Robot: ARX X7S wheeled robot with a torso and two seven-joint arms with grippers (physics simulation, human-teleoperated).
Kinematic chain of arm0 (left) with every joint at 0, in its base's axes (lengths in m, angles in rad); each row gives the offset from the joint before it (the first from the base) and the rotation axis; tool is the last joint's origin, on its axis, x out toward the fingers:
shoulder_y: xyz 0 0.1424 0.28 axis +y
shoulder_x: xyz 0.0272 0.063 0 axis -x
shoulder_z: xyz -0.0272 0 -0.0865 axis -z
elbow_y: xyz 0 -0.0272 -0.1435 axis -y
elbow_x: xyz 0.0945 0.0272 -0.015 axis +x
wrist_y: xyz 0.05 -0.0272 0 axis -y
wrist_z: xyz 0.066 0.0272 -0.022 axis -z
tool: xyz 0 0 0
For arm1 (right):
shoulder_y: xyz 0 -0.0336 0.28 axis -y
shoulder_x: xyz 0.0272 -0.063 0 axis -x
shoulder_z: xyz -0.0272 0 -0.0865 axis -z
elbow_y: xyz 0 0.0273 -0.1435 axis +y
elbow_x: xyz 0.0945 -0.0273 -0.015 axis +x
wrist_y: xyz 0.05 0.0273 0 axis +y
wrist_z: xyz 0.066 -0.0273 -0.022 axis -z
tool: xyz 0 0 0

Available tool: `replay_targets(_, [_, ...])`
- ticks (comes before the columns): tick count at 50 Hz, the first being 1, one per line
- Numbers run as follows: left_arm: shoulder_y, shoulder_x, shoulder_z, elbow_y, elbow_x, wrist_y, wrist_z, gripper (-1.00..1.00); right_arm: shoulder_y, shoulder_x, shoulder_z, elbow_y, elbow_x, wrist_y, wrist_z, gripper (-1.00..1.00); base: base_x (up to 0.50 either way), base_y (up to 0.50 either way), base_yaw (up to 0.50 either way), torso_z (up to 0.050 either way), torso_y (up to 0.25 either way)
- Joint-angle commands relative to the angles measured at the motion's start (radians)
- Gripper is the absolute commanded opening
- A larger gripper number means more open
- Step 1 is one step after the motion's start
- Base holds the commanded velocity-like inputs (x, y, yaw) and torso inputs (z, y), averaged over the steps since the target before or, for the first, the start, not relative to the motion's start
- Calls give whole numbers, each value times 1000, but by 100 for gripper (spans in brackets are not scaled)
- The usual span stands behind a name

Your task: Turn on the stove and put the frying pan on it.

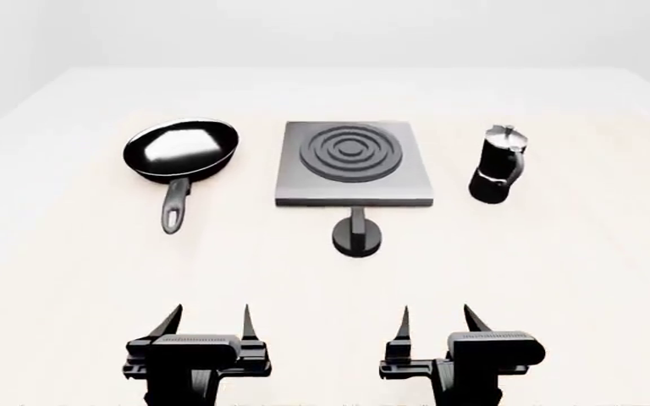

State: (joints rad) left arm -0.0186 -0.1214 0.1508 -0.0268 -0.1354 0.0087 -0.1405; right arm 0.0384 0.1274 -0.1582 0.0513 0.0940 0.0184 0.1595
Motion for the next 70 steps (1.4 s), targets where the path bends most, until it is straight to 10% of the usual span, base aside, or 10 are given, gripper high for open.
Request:
replay_targets(1, [5,-11,11,21,-8,-11,-13,100,-5,8,-12,-15,4,10,14,100,500,0,0,0,0])
replay_targets(45, [-4,-38,39,17,-40,-14,-40,100,-2,27,-33,-15,62,-10,25,100,436,0,0,0,0])
replay_targets(70, [-7,-50,52,13,-52,-9,-55,100,70,29,-118,-443,136,491,100,100,0,0,0,0,0])
